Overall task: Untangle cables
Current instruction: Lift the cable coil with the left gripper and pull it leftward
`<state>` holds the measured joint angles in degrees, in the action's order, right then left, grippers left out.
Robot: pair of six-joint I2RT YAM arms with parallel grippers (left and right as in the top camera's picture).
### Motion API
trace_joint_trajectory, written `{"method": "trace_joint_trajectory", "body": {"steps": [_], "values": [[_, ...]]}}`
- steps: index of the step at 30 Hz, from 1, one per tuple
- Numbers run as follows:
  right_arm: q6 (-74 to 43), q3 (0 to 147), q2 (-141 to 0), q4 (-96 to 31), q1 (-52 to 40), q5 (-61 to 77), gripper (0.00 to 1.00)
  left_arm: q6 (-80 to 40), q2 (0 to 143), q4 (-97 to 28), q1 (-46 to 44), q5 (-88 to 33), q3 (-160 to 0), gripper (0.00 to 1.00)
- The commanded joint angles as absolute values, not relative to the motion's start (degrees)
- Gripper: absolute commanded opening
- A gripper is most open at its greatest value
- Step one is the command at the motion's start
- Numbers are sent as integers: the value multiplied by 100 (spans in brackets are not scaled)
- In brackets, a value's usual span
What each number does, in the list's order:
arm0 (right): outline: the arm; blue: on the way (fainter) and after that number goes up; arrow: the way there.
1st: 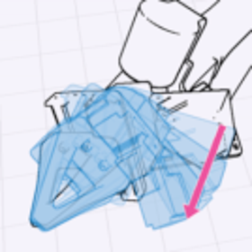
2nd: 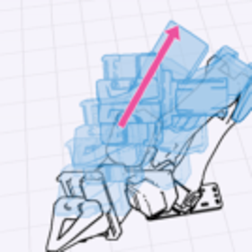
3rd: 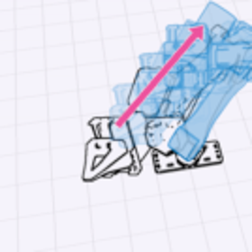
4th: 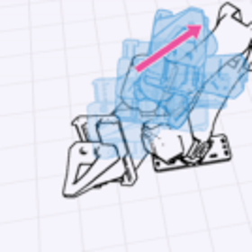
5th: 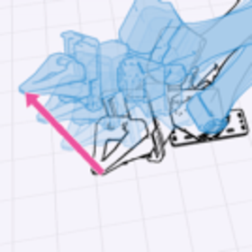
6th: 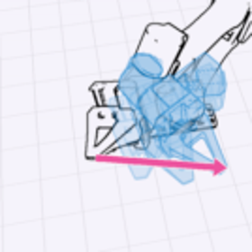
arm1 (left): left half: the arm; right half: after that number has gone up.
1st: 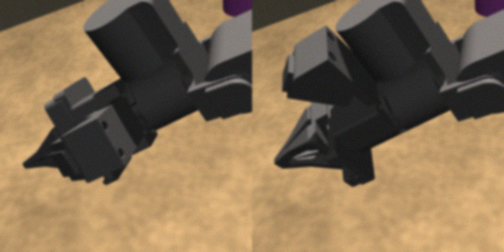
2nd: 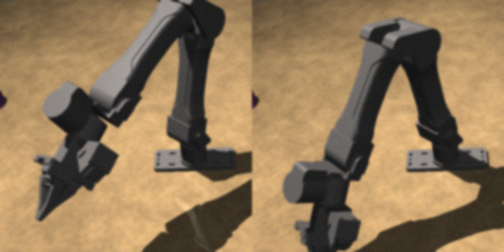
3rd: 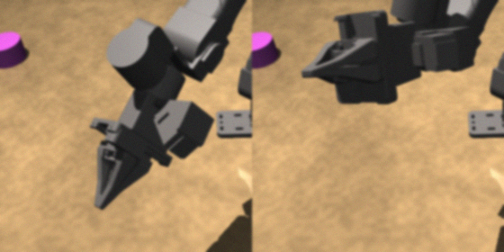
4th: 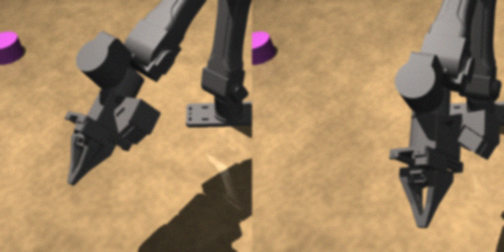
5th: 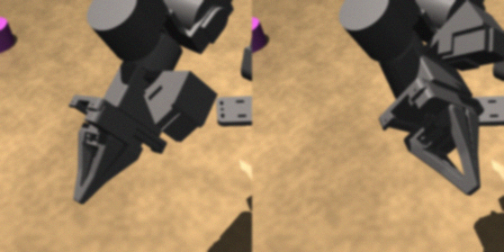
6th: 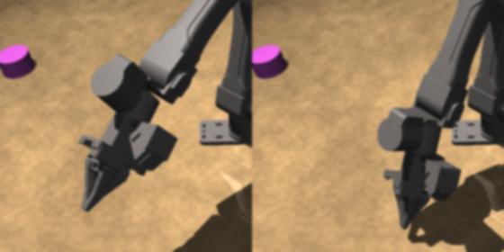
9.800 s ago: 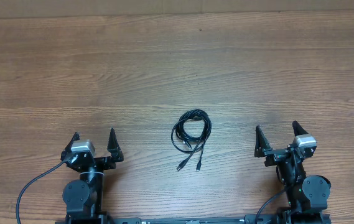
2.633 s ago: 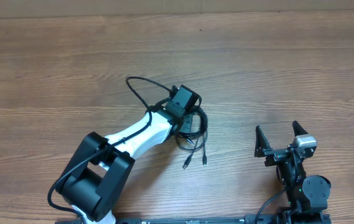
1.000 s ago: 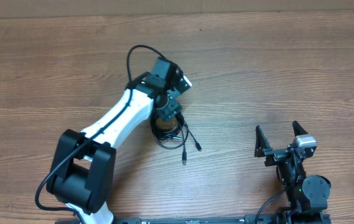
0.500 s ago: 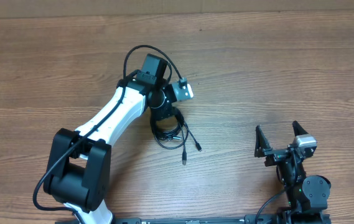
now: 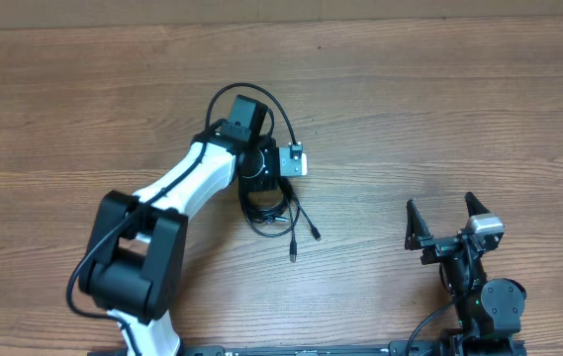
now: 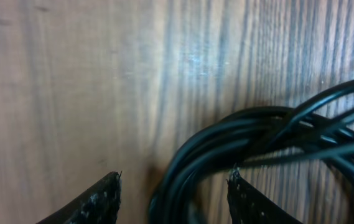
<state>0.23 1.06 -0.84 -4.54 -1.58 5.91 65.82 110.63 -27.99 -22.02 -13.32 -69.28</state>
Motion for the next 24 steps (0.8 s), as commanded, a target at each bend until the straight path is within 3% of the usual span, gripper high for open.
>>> {"method": "trace_joint_trajectory", "body": {"steps": [1, 3, 4, 6, 9, 14, 21, 24], "values": [[47, 45, -16, -432, -187, 539, 100, 6705, 11410, -2781, -2222, -1721, -6871, 55], [47, 45, -16, -429, -187, 539, 100, 6593, 11507, -2781, -2246, -1791, -6873, 49], [47, 45, -16, -429, -187, 539, 100, 6578, 11520, -2779, -2259, -1787, -6873, 40], [47, 45, -16, -429, -187, 539, 100, 6576, 11509, -2757, -2281, -1756, -6890, 4], [47, 45, -16, -432, -187, 539, 100, 6351, 11483, -2733, -2290, -1741, -6956, 4], [47, 45, -16, -429, -187, 539, 100, 4862, 11419, -2670, -2268, -1721, -7137, 4], [47, 45, -16, -429, -187, 539, 100, 871, 11303, -2773, -2241, -1306, -7754, 4], [47, 45, -16, -429, -187, 539, 100, -93, 11216, -3284, -2204, -716, -8160, 4]]}}
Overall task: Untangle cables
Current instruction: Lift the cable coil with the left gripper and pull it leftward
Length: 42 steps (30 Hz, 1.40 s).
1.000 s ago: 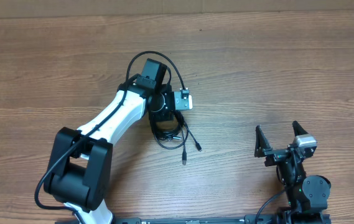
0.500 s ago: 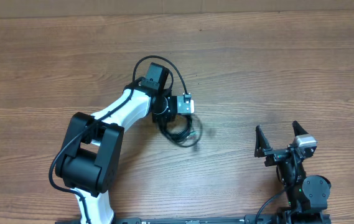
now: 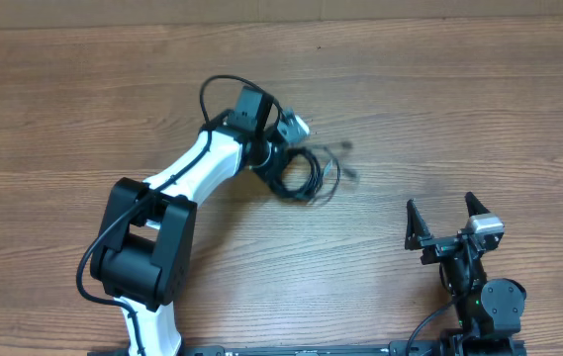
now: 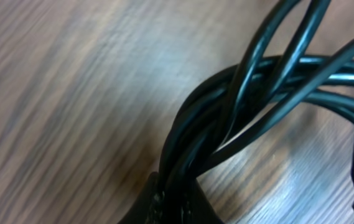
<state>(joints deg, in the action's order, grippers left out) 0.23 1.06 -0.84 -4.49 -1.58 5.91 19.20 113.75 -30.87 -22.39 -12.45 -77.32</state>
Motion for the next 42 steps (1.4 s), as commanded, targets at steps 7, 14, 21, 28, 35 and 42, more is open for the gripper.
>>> {"method": "trace_joint_trajectory", "body": {"steps": [7, 14, 21, 28, 35, 42], "values": [[47, 45, -16, -429, -187, 539, 100, -620, 10807, -4584, -2108, -526, -9008, 4], [47, 45, -16, -429, -187, 539, 100, -3723, 10309, -5343, -1879, -268, -9139, 5], [47, 45, -16, -429, -187, 539, 100, -4359, 10412, -5548, -1844, -403, -9004, 4], [47, 45, -16, -432, -187, 539, 100, -5041, 10457, -5618, -1855, -384, -8764, 4], [47, 45, -16, -432, -187, 539, 100, -4576, 10457, -5568, -1918, -121, -8374, 31], [47, 45, -16, -429, -187, 539, 100, -4567, 10460, -5317, -1990, -106, -7594, 69]]}}
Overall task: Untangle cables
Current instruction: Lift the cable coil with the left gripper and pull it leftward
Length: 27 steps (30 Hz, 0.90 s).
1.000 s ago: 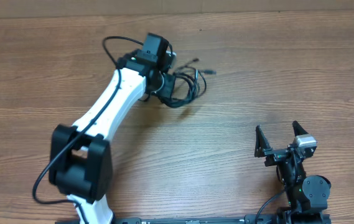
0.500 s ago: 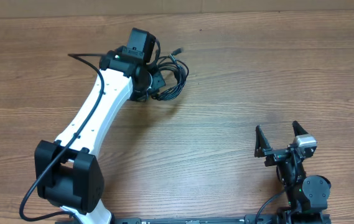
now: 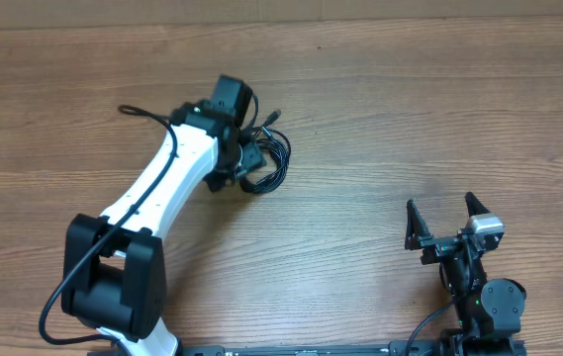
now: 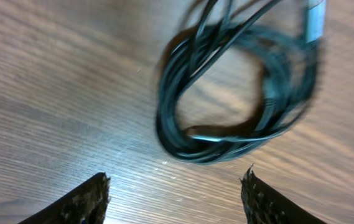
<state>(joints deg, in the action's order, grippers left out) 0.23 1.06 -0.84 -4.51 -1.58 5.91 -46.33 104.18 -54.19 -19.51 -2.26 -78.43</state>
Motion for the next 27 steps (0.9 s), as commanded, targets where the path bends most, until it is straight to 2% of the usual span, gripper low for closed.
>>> {"method": "trace_joint_trajectory", "body": {"steps": [1, 8, 11, 14, 20, 27], "values": [[47, 45, -16, -432, -187, 539, 100, -4565, 10457, -5238, -1990, -73, -7505, 68], [47, 45, -16, -429, -187, 539, 100, -4584, 10460, -4414, -1981, 239, -7137, 64], [47, 45, -16, -432, -187, 539, 100, -4584, 10462, -4145, -1992, 410, -7126, 50], [47, 45, -16, -429, -187, 539, 100, -4587, 10471, -3955, -1992, 471, -7028, 43], [47, 45, -16, -429, -187, 539, 100, -4589, 10501, -3667, -1990, 464, -6698, 38], [47, 45, -16, -429, -187, 539, 100, -4587, 10569, -3328, -1992, 467, -6486, 39]]}}
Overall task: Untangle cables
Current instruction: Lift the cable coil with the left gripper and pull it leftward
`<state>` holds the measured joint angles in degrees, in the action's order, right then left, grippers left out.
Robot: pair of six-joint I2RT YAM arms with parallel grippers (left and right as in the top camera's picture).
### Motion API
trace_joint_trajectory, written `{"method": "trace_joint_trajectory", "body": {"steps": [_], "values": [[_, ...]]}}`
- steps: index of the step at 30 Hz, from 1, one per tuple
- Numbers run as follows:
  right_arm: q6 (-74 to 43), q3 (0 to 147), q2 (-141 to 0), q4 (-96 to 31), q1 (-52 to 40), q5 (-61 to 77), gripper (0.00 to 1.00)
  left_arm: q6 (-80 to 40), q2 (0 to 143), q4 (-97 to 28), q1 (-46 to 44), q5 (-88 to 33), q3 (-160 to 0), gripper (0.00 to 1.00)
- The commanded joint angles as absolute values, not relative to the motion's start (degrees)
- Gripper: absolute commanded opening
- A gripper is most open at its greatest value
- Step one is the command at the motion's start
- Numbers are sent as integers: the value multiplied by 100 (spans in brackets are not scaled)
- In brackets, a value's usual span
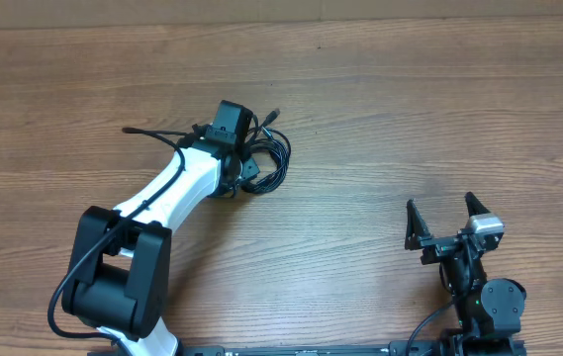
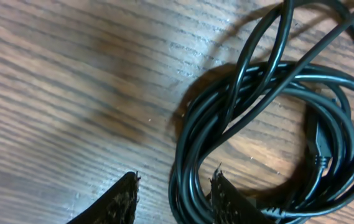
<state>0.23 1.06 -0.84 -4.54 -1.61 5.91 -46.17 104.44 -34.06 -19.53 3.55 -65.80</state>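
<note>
A tangled coil of thin black cable (image 1: 269, 161) lies on the wooden table (image 1: 410, 109), a loose plug end (image 1: 273, 116) pointing up and away from it. My left gripper (image 1: 245, 171) is down at the coil's left side. In the left wrist view the left gripper (image 2: 175, 178) is open, its fingertips (image 2: 132, 184) straddling the coil's left strands (image 2: 186, 158) without pinching them. A black plug (image 2: 318, 148) lies inside the loops. My right gripper (image 1: 446, 220) stands open and empty far off at the front right.
The left arm's own black lead (image 1: 142, 131) loops out to the left of the wrist. The right arm's base (image 1: 484, 302) sits at the front edge. Bare wood surrounds the coil.
My left gripper was held wide open above the coil. Now it is low, with narrower jaws around the coil's left strands. The coil lies where it was. The right arm has not moved.
The coil first lay mid-table with my open left gripper over its edge. Then the gripper was shut on the strands and the coil was farther back. Later the coil lay released farther left, gripper open above it. Now the jaws straddle it again.
</note>
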Motion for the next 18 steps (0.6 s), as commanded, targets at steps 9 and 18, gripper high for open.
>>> {"method": "trace_joint_trajectory", "body": {"steps": [9, 18], "values": [[47, 45, -16, -429, -187, 539, 100, -4587, 10991, -3083, -1990, 451, -6486, 16], [47, 45, -16, -432, -187, 539, 100, -4584, 11299, -3199, -2001, 462, -6484, 13]]}}
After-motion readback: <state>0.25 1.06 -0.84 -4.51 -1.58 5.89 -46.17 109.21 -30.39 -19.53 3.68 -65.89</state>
